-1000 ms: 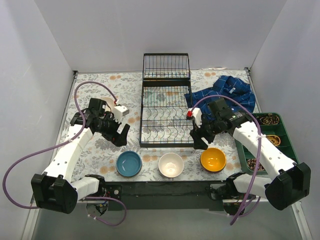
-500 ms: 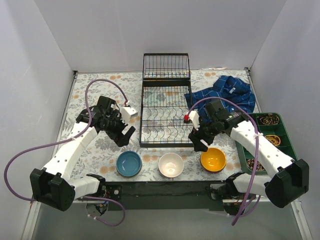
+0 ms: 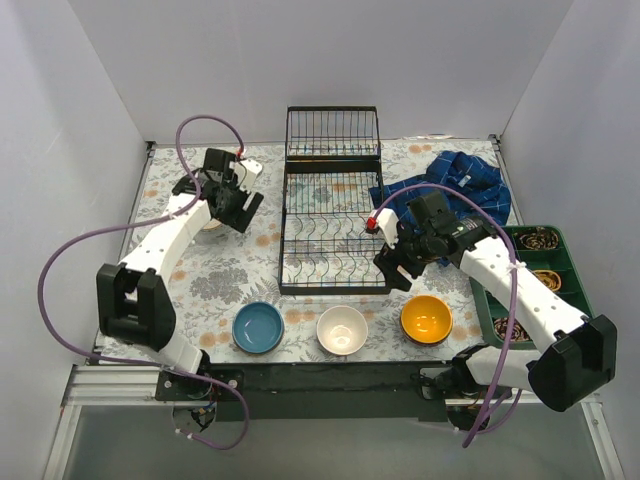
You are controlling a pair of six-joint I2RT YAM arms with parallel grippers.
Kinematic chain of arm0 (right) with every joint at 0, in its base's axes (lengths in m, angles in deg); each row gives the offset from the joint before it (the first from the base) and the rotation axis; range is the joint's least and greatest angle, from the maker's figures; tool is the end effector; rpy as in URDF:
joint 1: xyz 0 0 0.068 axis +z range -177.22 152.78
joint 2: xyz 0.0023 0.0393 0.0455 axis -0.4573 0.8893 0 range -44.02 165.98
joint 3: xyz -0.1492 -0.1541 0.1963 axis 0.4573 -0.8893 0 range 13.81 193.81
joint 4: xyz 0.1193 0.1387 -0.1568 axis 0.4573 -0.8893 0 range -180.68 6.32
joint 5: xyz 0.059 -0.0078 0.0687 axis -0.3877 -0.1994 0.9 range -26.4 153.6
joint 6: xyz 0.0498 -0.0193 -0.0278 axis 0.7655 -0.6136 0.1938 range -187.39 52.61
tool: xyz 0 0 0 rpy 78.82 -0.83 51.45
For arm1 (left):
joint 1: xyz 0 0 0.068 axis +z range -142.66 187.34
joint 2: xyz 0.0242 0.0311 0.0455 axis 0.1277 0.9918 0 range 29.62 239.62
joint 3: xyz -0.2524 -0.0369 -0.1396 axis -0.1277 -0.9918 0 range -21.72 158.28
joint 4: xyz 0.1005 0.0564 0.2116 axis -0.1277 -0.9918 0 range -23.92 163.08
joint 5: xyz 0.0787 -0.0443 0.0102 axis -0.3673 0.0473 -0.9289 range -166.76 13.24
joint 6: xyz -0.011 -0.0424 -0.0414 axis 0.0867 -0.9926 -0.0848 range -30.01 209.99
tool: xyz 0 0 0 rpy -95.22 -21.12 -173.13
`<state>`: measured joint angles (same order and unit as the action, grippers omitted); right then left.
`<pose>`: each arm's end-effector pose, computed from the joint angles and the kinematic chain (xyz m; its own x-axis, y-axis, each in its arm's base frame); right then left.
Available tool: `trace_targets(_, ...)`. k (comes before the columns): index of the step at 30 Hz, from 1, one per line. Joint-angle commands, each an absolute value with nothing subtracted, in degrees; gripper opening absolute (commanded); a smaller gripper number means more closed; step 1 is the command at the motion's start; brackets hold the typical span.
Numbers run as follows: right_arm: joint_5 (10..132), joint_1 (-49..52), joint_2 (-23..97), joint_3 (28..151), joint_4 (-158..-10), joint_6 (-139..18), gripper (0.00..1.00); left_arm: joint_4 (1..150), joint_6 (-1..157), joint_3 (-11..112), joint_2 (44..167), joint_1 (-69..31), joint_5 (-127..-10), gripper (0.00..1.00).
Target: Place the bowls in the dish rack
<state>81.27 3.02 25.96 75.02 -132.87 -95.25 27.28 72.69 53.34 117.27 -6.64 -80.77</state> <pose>0.1786 0.1197 0.3055 -0.3583 -0.7242 -0.5892 -0.8894 0.4566 -0.0203 0.2931 -0.0698 0.3048 -0.8501 -0.0941 -0.5181 -0.0497 0.9939 -0.0989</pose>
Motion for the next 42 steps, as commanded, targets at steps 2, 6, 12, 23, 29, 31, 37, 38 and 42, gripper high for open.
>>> trace_targets(2,79.60,2.84,26.56,77.97,-131.67,-94.72,0.80,29.31,69.60,60.18,124.60,-3.65,-81.51,0.72)
trace_targets(6,79.42,2.49,26.82,78.06,-131.40,-94.72,0.80,26.42,68.46,64.93,130.23,-0.76,-78.18,0.64)
trace_targets(12,79.34,1.97,27.26,77.97,-130.79,-94.55,0.80,23.42,66.08,70.03,136.30,2.06,-73.95,0.56)
trace_targets(23,79.51,1.52,27.79,77.01,-130.08,-94.20,0.80,22.45,64.68,72.23,141.15,2.15,-71.31,0.26)
trace_targets(29,79.69,1.35,27.97,76.22,-129.56,-93.85,0.80,21.92,64.50,72.76,141.59,2.15,-70.96,0.10)
trace_targets(31,79.60,1.35,28.05,76.13,-129.47,-93.85,0.80,21.66,64.32,72.85,140.98,2.15,-70.70,0.08)
trace_targets(37,79.77,1.26,28.14,75.43,-129.20,-93.67,0.80,20.87,64.15,72.06,138.69,2.15,-70.17,0.10)
trace_targets(38,79.78,1.35,28.23,75.42,-129.20,-93.58,0.80,21.04,63.89,71.88,138.51,2.15,-70.17,0.13)
trace_targets(42,80.13,1.26,28.76,75.77,-129.12,-93.58,0.80,21.05,63.36,71.53,137.90,2.15,-70.52,0.14)
